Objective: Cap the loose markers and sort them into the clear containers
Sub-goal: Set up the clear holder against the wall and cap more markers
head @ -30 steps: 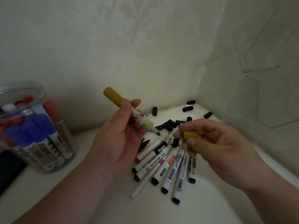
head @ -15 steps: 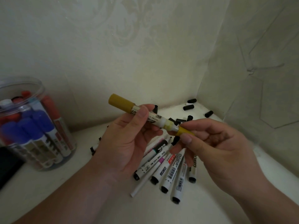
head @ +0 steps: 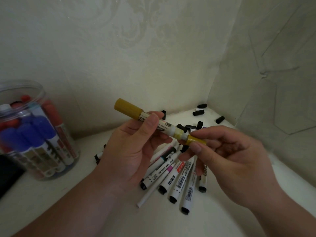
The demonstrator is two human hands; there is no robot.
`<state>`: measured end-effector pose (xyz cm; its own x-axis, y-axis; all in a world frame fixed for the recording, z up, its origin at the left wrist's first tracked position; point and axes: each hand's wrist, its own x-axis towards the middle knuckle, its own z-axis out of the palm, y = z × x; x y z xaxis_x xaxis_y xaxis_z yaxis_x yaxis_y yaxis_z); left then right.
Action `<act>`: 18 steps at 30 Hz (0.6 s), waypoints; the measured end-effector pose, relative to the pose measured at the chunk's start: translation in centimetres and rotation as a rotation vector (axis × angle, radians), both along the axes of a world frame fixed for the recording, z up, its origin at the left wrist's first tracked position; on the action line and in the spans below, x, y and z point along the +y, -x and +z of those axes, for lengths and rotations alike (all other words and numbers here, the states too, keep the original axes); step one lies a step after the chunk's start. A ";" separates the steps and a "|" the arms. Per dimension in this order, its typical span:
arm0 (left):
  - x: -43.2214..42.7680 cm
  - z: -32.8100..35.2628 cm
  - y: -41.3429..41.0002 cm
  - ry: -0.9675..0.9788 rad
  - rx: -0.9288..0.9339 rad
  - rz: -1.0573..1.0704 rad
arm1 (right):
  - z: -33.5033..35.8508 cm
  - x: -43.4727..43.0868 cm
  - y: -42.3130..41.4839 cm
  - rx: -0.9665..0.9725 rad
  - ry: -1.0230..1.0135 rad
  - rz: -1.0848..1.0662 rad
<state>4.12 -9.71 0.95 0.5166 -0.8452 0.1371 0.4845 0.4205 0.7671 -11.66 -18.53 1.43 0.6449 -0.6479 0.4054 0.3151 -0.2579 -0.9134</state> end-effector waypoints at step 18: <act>0.2 0.4 -1.5 0.063 0.186 0.047 | 0.2 -2.7 0.8 -0.237 -0.199 0.358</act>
<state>5.60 -9.50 1.39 0.5767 -0.8123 0.0874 0.5942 0.4905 0.6375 -12.47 -21.19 1.66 0.7463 -0.4819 0.4591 0.5584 0.0779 -0.8259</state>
